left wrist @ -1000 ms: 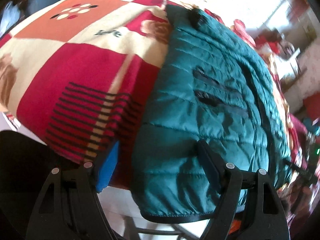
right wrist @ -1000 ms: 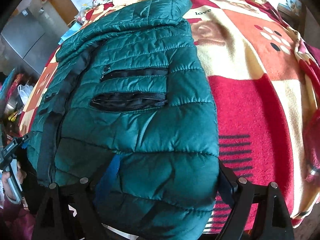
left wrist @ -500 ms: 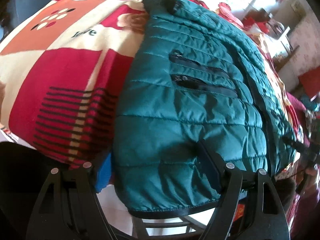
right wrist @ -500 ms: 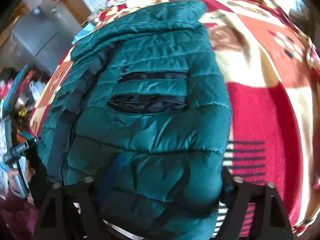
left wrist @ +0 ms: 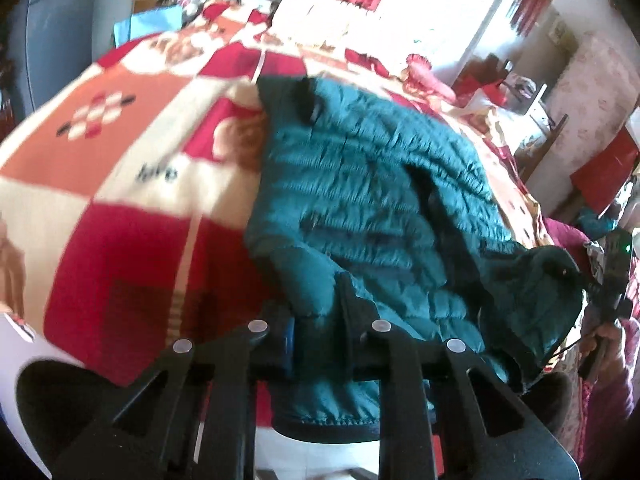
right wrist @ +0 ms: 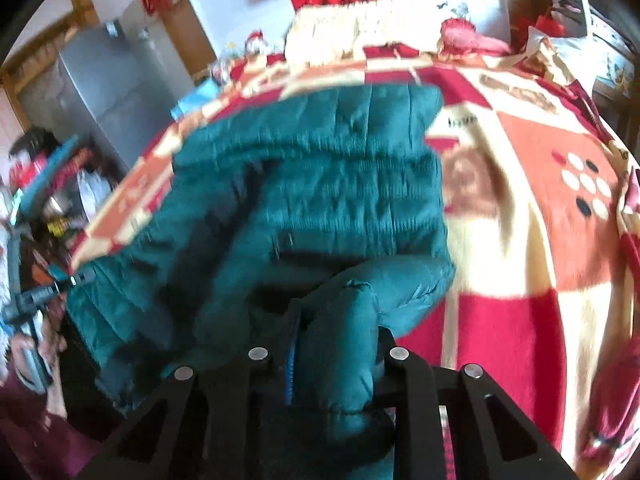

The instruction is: Fold large clothes

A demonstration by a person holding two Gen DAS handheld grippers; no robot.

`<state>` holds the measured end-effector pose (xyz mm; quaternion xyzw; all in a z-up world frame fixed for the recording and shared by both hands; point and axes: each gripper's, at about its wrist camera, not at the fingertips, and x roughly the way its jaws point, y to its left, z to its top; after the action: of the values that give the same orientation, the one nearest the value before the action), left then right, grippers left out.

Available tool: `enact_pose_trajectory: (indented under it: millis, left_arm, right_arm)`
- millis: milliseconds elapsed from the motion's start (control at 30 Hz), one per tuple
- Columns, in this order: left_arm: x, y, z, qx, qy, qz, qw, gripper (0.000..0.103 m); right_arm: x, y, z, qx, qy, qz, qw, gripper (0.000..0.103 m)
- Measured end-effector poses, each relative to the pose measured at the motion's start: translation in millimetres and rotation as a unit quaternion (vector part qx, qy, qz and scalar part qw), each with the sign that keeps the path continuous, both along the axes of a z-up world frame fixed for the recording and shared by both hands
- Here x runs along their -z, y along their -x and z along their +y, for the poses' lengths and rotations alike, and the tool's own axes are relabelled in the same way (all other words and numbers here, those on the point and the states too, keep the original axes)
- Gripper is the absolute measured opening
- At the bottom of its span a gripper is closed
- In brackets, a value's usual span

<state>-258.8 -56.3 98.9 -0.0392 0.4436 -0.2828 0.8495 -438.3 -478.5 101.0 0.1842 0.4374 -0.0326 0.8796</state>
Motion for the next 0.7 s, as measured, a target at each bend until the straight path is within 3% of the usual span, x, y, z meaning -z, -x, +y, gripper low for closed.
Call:
enact_pose_trajectory:
  millis: [300,533,700]
  left_arm:
    - [-35.8,-49.3,-10.4,-0.028,0.037,-0.036,0.9983,0.017]
    - [-59.4,-107.1,-28.1,-0.052,0.066,-0.044,0.9955,0.017]
    - [-63.8,-162.2,-51.8,-0.07,0.067,-0.035,0.9947,0.017]
  right_arm:
    - [-37.6,-40.6,-15.4,0.031,-0.001,-0.062,0.998,0.022]
    - [-46.0,-93.2,-46.5,0.08,-0.011,-0.076,0.994,0.022]
    - [-47.2,-141.0,-67.6,0.103,-0.003,-0.077,0.992,0.022]
